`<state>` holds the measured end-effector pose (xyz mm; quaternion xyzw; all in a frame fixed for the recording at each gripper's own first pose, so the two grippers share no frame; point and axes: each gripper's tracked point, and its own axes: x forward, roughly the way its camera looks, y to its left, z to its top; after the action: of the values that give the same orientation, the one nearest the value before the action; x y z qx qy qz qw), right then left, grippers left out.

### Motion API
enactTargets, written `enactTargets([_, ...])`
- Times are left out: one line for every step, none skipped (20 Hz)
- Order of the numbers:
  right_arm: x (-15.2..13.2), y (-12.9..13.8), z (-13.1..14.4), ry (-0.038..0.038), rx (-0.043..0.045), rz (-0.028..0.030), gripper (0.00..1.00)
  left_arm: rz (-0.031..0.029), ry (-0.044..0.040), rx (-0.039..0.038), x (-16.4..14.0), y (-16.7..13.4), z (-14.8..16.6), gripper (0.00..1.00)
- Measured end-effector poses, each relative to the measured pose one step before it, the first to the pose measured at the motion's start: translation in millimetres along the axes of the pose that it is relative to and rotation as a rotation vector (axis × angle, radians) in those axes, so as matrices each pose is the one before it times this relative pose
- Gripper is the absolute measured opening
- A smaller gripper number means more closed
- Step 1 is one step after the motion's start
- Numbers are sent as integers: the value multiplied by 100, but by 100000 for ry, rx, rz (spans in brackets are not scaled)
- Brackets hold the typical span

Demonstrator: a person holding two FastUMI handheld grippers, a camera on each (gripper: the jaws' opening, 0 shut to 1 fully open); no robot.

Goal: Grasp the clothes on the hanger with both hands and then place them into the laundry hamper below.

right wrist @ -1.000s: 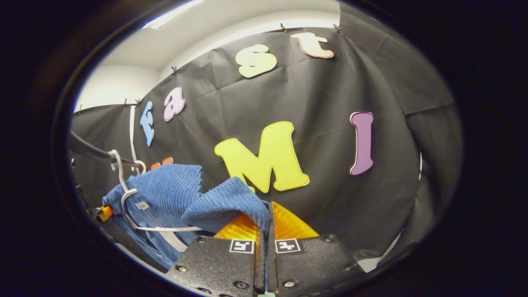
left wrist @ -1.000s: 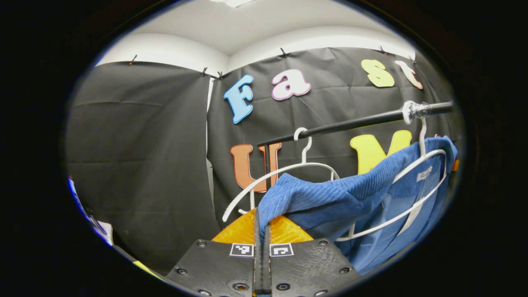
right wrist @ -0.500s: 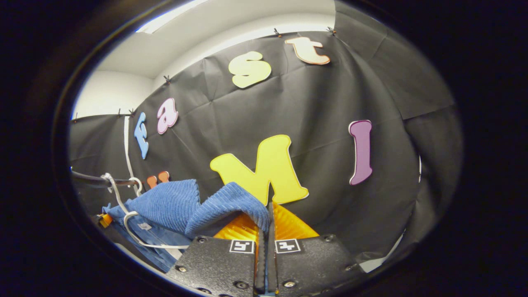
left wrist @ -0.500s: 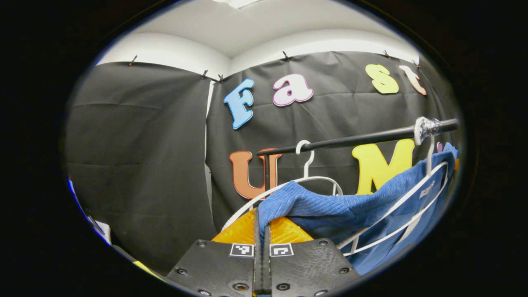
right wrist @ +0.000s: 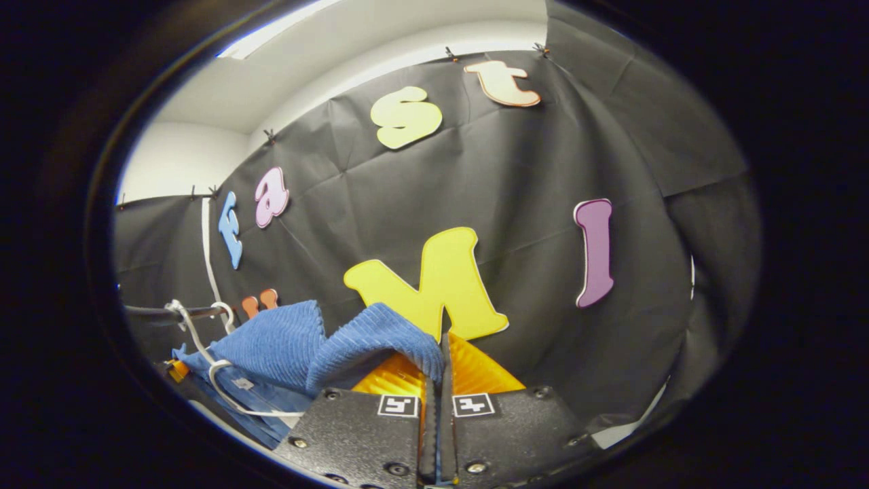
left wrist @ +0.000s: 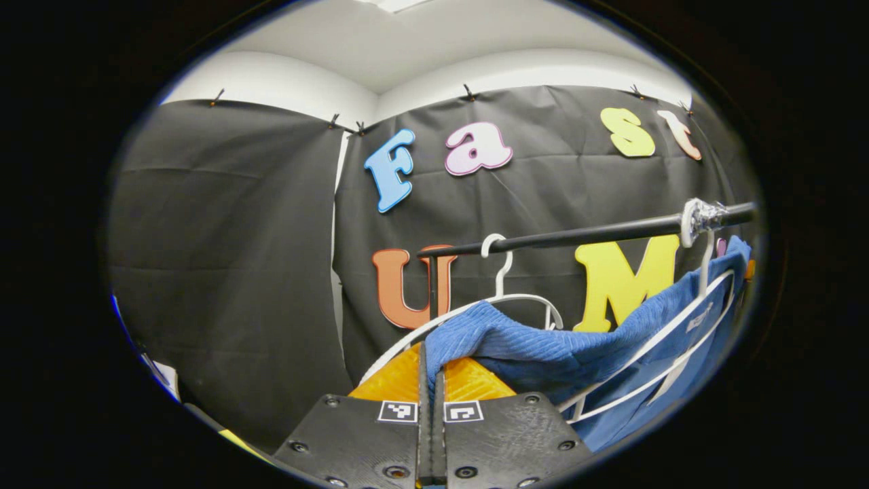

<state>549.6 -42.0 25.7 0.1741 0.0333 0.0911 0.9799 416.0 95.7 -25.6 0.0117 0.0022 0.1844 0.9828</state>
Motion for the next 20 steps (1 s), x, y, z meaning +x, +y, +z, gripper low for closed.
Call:
enactTargets([180,67,94,439,854,358,5,142,-29,2,-139,109,99,5])
enactTargets([31,83,109,213,853,922,5,-209,-238,-166,-42,-66,81,0])
enactTargets([-3,-151,290,57,302,191,5,176,-224,-55,-140,87,108,0])
enactTargets([-246,-60,199,-835,1072,556,5,-48,-298,-202,-74,110,7,0])
enactTargets([-158,-160,227,-534,1459,36,5,279,-360,-358,-135,122,86,0])
enactTargets([-98,178,284,-553,2204,1284,6,-11,-239,-486,-55,37,16,0])
enactTargets([-53,227,86,-268,2245,946,5,156,-149,-348,22,-71,60,0])
enactTargets([-38,21,93,-313,1368,451,5,96,-252,-251,47,-33,250,0])
enactTargets([94,112,256,-332,1341,517,5,-29,-716,-382,-65,-25,345,0])
enactTargets([-81,-24,49,-150,362,-239,5,139,-438,-216,-60,145,263,5])
enactTargets([15,138,51,299,369,342,5,-120,-759,-444,30,0,369,0])
enactTargets([-150,151,194,-756,328,21,5,63,-562,-165,-67,55,351,0])
enactTargets([83,-80,436,-1179,-363,-490,5,203,-820,-75,-44,55,354,0])
enactTargets([15,9,445,-1026,242,-448,5,46,-188,-73,53,69,162,0])
enactTargets([3,-38,603,-1617,81,-311,5,365,-143,-135,-84,84,87,0])
enactTargets([136,-812,638,-1877,-821,-3193,6,-288,65,-237,55,-100,8,5])
enactTargets([290,-304,340,-316,-52,-890,5,-984,489,-361,20,-276,-197,0])
enactTargets([240,418,-498,1335,490,225,5,-431,767,369,-36,-154,-360,0])
enactTargets([170,-58,-341,748,-856,-1321,5,173,479,804,34,11,-395,0])
enactTargets([-20,-356,-500,615,-1444,-1592,5,-38,528,33,234,-34,-347,5])
